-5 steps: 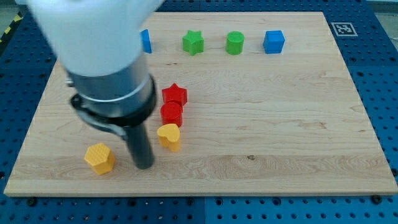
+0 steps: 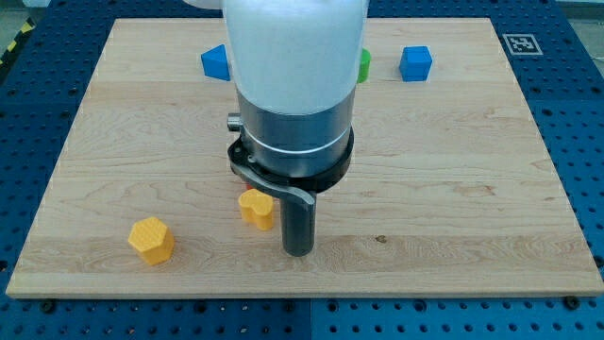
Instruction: Nudge the yellow heart left a bit
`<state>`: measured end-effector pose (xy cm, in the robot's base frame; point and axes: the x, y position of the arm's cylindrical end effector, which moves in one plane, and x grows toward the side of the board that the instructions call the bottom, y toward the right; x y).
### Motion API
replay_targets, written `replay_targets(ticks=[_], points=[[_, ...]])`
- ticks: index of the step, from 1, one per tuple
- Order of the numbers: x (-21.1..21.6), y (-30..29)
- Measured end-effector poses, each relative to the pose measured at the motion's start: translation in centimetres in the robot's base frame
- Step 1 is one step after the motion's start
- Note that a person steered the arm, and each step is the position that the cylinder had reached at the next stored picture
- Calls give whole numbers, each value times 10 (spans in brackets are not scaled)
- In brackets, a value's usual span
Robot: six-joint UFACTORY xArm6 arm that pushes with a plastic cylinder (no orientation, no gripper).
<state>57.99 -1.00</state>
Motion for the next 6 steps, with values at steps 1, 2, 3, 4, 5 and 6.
replay_targets(ticks=[1, 2, 3, 4, 5, 6], points=[[0, 0], [1, 11], [1, 46], [-12, 53], [-38, 53], [-40, 53]])
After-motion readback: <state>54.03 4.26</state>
